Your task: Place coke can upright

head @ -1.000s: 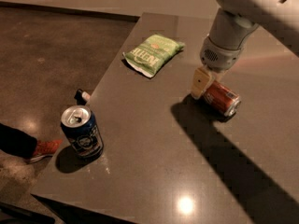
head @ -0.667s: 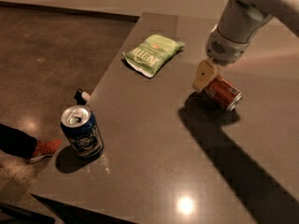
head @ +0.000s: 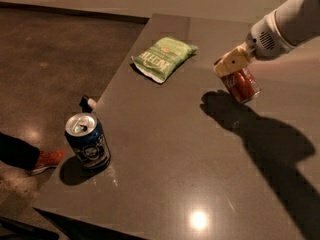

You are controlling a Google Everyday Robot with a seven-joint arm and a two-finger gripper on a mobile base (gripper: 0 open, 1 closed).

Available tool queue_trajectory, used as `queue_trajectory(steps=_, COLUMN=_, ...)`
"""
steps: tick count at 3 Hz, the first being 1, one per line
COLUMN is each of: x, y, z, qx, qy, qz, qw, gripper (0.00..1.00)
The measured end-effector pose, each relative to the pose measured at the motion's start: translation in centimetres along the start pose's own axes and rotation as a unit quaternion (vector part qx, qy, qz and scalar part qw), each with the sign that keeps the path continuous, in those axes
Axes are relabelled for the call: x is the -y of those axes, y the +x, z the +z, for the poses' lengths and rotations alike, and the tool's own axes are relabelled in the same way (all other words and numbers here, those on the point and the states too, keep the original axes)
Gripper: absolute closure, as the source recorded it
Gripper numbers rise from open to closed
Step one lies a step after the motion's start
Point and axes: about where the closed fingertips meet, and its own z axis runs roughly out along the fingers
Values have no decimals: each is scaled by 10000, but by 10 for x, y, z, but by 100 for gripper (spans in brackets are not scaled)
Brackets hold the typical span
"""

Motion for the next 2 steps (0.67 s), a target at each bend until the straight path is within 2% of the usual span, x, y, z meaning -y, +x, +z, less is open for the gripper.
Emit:
queue_trajectory(steps=1, x=0, y=-3, z=-16, qx=1007, qy=-9, qz=-147, qw=9948, gripper=100)
queue_trajectory(steps=2, x=9, y=-10, z=-26, qx=2062, qy=77, qz=-208, qw=9783, gripper=100)
